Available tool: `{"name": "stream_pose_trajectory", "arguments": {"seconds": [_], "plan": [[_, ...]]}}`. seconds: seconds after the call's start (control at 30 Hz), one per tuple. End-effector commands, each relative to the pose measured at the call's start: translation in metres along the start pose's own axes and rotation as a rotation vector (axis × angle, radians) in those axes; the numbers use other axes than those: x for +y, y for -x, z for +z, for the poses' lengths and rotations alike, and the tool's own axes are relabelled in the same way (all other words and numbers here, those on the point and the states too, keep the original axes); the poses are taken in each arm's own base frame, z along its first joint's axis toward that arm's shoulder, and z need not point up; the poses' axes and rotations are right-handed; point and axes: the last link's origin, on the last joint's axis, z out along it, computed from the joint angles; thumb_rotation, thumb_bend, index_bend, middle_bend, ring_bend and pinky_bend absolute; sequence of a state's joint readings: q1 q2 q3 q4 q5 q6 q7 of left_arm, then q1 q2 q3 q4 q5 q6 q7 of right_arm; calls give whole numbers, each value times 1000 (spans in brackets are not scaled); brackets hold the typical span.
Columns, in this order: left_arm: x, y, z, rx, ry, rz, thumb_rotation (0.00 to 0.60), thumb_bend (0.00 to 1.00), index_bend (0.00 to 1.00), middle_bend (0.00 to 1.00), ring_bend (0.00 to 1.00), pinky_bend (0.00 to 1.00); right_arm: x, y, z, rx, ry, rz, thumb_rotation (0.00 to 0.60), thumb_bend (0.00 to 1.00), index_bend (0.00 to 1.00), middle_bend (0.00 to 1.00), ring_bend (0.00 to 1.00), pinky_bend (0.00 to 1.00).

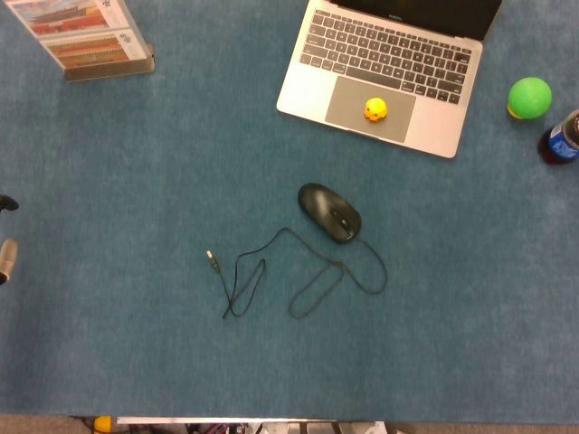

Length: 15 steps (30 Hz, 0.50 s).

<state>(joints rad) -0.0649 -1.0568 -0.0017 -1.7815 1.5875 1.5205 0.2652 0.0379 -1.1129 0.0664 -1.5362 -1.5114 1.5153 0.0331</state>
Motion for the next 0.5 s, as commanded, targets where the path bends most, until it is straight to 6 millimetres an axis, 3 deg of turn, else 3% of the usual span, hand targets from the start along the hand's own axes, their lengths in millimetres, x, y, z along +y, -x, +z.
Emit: {"name": "stream_pose_trajectory", "arguments": {"seconds": [0.03, 0.27, 0.5], "plan": [[-1, 1, 0, -5, 3, -4, 600, 367, 358, 349, 302, 263, 0, 0, 0, -3, 1, -1, 600, 369, 609, 449, 355, 420], [0, 3, 5, -22, 26, -27, 600, 368, 359, 349, 303, 263, 0, -2, -1, 3, -3, -2, 600, 369, 609, 449, 355, 421], [13, 2, 26, -78, 154, -59, 600, 368, 363, 354, 305, 263, -2, -4, 0, 8, -7, -3, 600, 369, 609, 449, 355, 420]]}}
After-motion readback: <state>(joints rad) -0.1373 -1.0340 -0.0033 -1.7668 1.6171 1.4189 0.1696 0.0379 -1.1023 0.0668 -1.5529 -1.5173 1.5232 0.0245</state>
